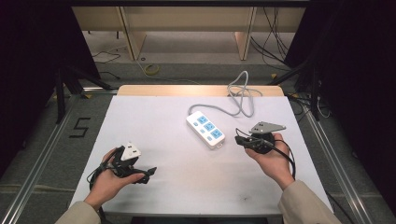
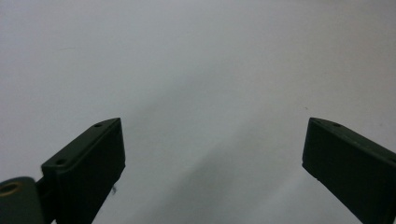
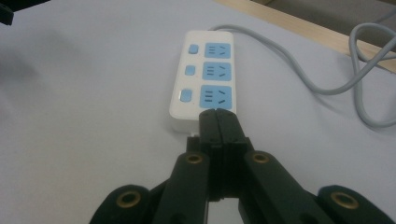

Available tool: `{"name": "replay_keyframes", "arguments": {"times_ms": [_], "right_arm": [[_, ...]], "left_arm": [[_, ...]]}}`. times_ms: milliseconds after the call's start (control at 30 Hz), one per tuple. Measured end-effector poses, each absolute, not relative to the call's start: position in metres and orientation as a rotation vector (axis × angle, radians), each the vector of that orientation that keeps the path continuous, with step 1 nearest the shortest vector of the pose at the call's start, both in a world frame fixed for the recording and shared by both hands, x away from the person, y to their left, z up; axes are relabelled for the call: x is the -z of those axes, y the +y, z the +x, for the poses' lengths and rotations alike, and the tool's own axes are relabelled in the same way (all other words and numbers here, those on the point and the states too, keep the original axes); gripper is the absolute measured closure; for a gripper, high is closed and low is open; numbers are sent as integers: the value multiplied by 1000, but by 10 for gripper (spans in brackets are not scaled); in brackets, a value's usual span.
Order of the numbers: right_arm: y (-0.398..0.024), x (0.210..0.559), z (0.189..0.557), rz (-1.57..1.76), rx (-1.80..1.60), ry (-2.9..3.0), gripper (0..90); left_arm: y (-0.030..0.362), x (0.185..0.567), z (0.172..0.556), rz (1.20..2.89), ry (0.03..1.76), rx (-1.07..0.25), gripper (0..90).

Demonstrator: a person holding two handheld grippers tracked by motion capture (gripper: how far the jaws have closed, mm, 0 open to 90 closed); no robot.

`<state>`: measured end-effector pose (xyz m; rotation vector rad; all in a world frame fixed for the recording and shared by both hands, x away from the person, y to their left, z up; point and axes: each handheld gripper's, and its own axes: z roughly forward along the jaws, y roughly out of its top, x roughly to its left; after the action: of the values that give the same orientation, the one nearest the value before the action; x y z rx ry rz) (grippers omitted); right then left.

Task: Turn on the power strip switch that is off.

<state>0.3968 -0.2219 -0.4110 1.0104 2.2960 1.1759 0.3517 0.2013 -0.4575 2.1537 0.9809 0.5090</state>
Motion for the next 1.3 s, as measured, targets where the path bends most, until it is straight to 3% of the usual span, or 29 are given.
{"name": "replay_keyframes", "arguments": {"times_ms": [1300], "right_arm": [[-202,413,420,1004,-1144,2315,900]], "left_arm": [[196,458,350,2176,953,-504,58]]}}
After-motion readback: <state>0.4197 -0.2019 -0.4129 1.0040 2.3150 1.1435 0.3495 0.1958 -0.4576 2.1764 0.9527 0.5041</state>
